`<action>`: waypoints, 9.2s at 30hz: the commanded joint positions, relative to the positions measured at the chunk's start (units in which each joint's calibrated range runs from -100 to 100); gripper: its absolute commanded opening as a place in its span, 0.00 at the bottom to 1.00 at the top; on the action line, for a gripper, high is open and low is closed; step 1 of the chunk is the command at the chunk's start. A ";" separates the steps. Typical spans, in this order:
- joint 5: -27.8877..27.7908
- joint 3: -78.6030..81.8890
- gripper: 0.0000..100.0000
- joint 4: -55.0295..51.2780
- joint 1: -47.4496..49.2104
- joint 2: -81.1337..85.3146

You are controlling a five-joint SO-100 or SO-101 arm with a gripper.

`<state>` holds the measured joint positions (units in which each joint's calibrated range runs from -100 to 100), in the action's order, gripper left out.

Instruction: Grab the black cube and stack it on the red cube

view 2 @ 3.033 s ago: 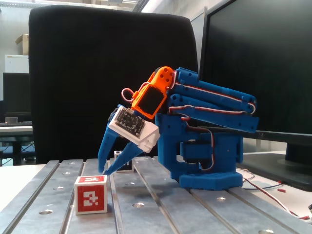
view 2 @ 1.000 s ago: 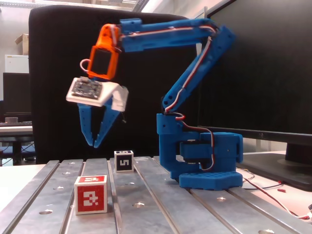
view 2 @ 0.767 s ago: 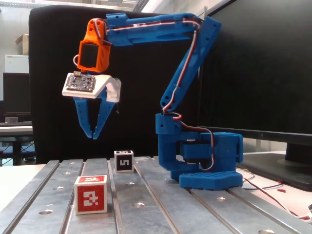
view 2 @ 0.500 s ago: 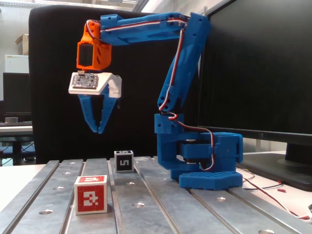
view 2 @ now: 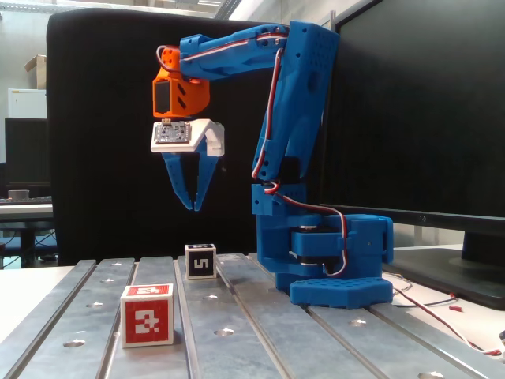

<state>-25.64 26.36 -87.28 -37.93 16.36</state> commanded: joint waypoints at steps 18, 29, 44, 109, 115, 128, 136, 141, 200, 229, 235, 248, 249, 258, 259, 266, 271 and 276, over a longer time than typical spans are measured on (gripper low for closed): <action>-3.09 16.74 0.01 2.24 -2.86 13.38; -3.56 17.38 0.23 2.07 -2.86 13.38; -3.56 16.47 0.33 3.44 -2.79 6.69; -5.45 32.03 0.23 24.90 -1.02 4.44; -5.45 32.21 0.20 24.90 -1.02 4.61; -5.24 32.39 0.18 24.90 -0.58 4.86; -5.14 27.96 0.18 21.65 0.83 5.02; -5.08 20.36 0.18 14.81 5.18 5.02; -5.56 9.33 0.18 5.92 70.89 4.27; -6.72 -0.35 0.18 3.95 68.68 -7.09; -6.72 -1.71 0.18 2.59 68.60 -7.09; -6.77 2.36 0.18 6.01 68.60 -7.17; -6.82 2.36 0.18 6.01 68.60 -7.26; -6.72 2.36 0.18 6.01 68.60 -7.84; -6.66 2.36 0.18 6.01 68.60 -7.84; -6.50 2.45 0.18 6.01 68.82 -7.93; -6.50 2.45 0.18 6.01 68.82 -7.93; -6.50 2.45 0.18 6.01 68.97 -8.01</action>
<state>-32.25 28.99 -81.35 31.04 8.25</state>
